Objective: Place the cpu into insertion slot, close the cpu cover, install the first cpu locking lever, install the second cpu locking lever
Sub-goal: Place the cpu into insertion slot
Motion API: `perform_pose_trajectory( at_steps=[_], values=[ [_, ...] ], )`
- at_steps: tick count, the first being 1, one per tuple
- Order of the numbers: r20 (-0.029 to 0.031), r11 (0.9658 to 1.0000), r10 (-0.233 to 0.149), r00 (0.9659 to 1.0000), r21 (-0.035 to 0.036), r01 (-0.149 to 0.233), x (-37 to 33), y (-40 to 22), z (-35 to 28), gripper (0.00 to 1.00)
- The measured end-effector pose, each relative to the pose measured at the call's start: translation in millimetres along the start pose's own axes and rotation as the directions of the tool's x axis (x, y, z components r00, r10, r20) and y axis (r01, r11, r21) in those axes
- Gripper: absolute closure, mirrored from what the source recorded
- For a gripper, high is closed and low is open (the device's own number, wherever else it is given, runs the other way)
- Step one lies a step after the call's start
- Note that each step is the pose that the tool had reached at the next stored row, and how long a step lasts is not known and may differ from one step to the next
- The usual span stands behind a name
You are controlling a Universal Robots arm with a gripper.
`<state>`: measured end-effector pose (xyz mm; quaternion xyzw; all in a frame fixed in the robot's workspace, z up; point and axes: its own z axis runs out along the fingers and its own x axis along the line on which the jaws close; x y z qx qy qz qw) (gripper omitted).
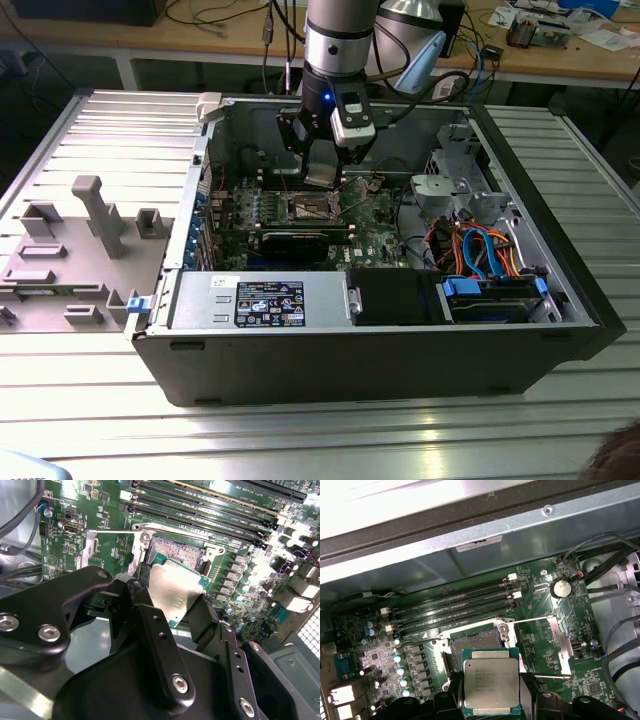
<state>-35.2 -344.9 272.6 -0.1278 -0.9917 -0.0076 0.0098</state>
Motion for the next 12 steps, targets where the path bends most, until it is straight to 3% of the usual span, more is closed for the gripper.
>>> perform_pose_trajectory(
  at_steps=[12],
  values=[
    [0.0002, 0.9999, 0.014, 0.9999, -0.0003, -0.014, 0.0, 0.0, 0.1, 0.46]
  ],
)
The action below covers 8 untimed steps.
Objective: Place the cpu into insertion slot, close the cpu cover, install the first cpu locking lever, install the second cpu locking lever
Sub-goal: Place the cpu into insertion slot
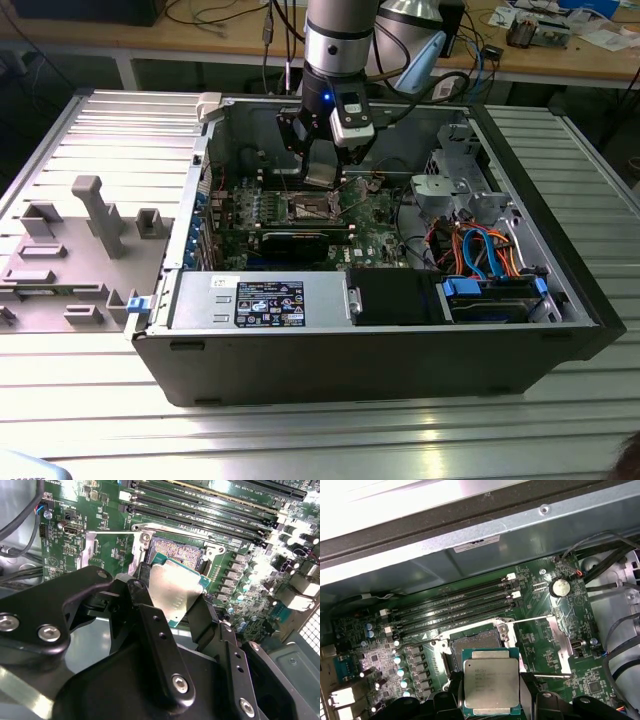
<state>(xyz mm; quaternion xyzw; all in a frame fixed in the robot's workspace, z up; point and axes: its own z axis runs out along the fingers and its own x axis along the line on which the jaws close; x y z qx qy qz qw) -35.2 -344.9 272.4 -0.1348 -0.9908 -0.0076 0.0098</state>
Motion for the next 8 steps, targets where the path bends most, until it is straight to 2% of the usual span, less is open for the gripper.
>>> perform_pose_trajectory(
  at_steps=[8],
  values=[
    [0.0001, 1.0000, 0.006, 1.0000, -0.0001, -0.006, 0.0, 0.0, 0.1, 0.46]
  ],
)
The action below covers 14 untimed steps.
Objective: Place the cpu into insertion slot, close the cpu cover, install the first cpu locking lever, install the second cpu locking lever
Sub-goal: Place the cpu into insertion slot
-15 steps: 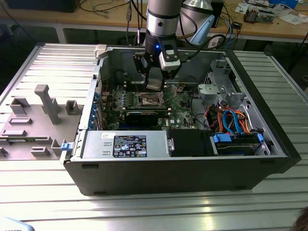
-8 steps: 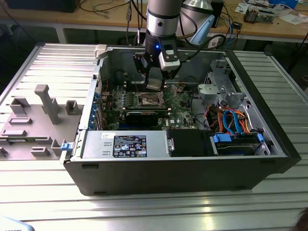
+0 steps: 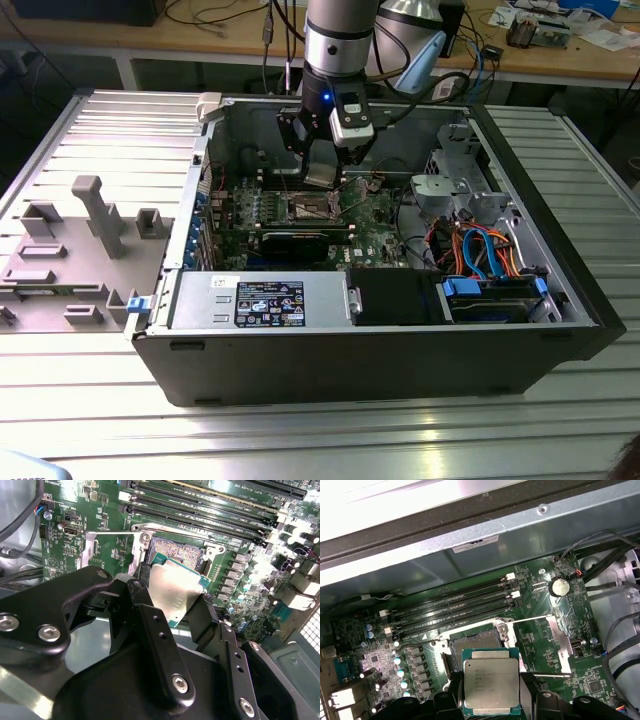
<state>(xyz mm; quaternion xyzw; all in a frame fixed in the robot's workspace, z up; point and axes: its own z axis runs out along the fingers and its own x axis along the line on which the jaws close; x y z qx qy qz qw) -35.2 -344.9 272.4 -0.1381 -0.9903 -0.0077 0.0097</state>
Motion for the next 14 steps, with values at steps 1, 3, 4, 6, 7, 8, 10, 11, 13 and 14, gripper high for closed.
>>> perform_pose_trajectory(
  at_steps=[1, 3, 4, 6, 7, 8, 10, 11, 13, 14],
  values=[
    [0.0000, 1.0000, 0.001, 1.0000, -0.0001, -0.001, 0.0, 0.0, 0.0, 0.46],
    [0.0000, 1.0000, 0.003, 1.0000, -0.0001, -0.003, 0.0, 0.0, 0.0, 0.46],
    [0.0001, 1.0000, 0.004, 1.0000, -0.0001, -0.004, 0.0, 0.0, 0.0, 0.46],
    [0.0000, 1.0000, 0.006, 1.0000, -0.0001, -0.006, 0.0, 0.0, 0.1, 0.46],
    [0.0001, 1.0000, 0.007, 1.0000, -0.0002, -0.007, 0.0, 0.0, 0.1, 0.46],
    [0.0001, 1.0000, 0.008, 1.0000, -0.0002, -0.008, 0.0, 0.0, 0.1, 0.46],
    [0.0001, 0.9999, 0.011, 0.9999, -0.0002, -0.011, 0.0, 0.0, 0.0, 0.46],
    [0.0001, 0.9999, 0.013, 0.9999, -0.0002, -0.013, 0.0, 0.0, 0.1, 0.46],
    [0.0002, 0.9999, 0.017, 0.9999, -0.0004, -0.017, 0.0, 0.0, 0.1, 0.46],
    [0.0002, 0.9998, 0.022, 0.9998, -0.0005, -0.022, 0.0, 0.0, 0.1, 0.46]
  ],
)
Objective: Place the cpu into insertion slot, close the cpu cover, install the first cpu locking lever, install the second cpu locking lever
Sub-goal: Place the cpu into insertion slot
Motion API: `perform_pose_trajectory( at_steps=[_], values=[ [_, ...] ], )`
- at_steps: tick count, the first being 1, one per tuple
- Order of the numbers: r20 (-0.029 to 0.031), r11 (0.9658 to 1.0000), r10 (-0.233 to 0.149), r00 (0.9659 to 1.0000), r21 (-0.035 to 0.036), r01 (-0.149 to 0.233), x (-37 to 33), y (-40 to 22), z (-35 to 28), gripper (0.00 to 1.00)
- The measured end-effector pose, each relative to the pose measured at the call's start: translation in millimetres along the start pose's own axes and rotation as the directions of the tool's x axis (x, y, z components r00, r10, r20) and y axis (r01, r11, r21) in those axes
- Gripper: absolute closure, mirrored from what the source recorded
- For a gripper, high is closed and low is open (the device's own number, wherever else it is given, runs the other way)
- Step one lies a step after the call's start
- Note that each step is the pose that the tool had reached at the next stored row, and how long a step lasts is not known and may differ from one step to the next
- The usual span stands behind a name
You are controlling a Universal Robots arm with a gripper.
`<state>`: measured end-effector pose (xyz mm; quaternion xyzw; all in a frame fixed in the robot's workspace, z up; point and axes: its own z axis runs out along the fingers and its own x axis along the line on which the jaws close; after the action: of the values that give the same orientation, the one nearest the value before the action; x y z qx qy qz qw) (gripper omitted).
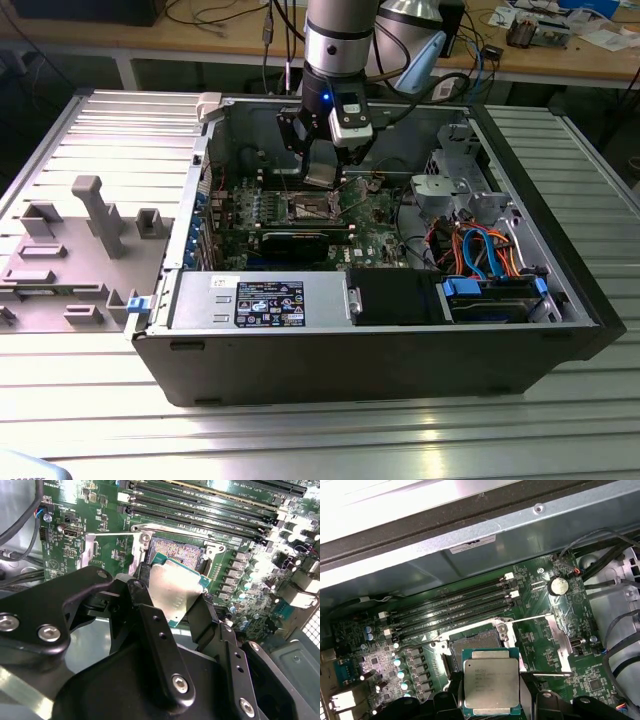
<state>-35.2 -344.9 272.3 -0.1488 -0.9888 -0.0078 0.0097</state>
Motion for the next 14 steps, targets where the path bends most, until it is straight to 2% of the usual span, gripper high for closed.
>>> perform_pose_trajectory(
  at_steps=[14],
  values=[
    [0.0005, 0.9992, 0.039, 0.9992, -0.0006, -0.039, 0.0, 0.0, 0.5, 0.46]
  ],
)
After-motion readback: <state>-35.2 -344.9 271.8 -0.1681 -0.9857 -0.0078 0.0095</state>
